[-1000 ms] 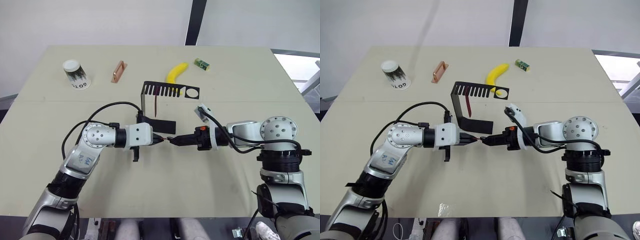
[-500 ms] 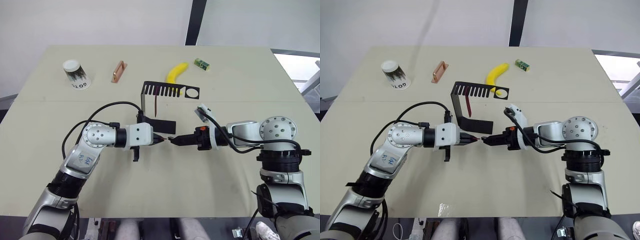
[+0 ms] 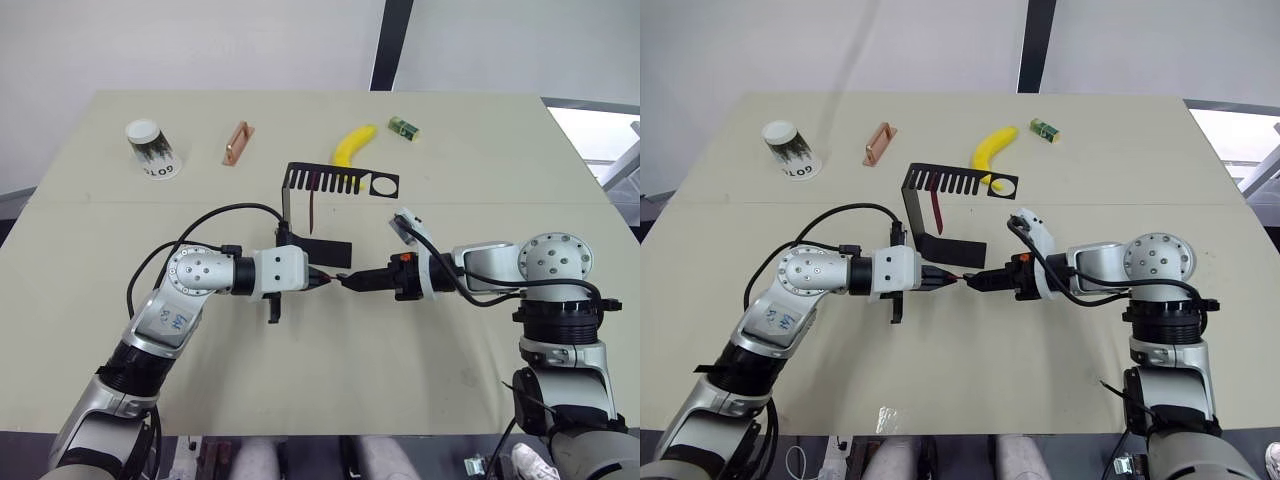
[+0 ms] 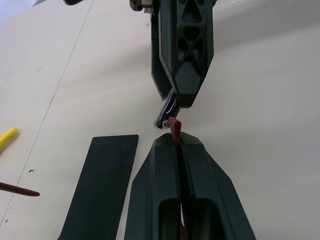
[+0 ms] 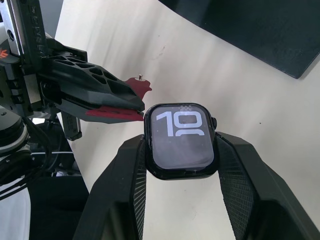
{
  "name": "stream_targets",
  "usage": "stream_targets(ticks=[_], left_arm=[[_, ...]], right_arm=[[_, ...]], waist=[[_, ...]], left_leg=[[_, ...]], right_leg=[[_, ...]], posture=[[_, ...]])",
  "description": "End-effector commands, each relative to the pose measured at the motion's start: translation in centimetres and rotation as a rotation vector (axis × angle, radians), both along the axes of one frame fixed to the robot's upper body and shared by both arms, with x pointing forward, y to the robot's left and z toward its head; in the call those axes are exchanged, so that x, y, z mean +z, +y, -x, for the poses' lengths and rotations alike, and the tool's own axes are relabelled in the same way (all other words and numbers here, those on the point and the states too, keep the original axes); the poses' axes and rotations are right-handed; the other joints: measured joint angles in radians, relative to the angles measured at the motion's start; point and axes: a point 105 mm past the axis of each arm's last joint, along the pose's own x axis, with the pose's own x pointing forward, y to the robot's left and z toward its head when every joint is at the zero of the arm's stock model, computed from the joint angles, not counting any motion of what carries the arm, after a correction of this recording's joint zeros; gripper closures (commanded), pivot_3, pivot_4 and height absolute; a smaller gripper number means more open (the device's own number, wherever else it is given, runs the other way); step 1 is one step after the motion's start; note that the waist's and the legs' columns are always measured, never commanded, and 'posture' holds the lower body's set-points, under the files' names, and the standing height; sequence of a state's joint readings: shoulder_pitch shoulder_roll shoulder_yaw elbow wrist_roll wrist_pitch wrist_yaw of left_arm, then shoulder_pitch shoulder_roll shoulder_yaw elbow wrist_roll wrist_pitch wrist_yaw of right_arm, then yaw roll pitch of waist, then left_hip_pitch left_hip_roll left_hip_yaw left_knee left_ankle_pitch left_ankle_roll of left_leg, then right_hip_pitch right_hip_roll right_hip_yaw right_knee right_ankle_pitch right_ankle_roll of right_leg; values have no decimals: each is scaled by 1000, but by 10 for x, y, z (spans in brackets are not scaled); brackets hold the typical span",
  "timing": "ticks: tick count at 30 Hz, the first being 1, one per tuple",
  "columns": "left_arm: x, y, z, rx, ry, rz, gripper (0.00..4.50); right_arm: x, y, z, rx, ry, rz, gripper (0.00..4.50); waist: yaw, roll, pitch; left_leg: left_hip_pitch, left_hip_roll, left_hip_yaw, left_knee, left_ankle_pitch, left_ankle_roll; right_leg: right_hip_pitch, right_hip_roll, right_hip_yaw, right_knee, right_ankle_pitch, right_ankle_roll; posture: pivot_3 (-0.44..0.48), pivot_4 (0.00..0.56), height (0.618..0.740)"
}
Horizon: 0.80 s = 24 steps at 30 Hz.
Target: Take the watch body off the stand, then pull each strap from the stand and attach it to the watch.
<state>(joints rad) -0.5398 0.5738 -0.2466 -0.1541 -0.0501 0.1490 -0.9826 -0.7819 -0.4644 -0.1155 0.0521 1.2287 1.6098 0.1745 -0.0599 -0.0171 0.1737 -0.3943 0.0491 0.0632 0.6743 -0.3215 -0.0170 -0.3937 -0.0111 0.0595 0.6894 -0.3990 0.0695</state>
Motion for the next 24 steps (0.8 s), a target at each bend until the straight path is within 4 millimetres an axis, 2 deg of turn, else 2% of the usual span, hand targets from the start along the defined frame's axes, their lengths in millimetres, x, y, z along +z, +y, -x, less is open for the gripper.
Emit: stream_targets(ticks=[1,13,24], left_arm=[[11,-5,4,-26,-53,7,4500],[9,4,-2,-2,-54,-9,4500],[15,-1,0,-12,-63,5,4500]], right_arm=[[12,5,3,34,-35,-31,2979],[14,3,4,37,-38,-36,2979],[11,2,4,31,-32,-23,2979]], waist=[[0,0,0],[0,0,0],[0,0,0]], left_leg=[[0,0,0,0,0,0],[0,0,0,0,0,0],[0,0,0,0,0,0]], right_leg=[[0,0,0,0,0,0],[0,0,0,0,0,0],[0,0,0,0,0,0]], posture=[[0,150,740],[0,150,740],[0,150,740]])
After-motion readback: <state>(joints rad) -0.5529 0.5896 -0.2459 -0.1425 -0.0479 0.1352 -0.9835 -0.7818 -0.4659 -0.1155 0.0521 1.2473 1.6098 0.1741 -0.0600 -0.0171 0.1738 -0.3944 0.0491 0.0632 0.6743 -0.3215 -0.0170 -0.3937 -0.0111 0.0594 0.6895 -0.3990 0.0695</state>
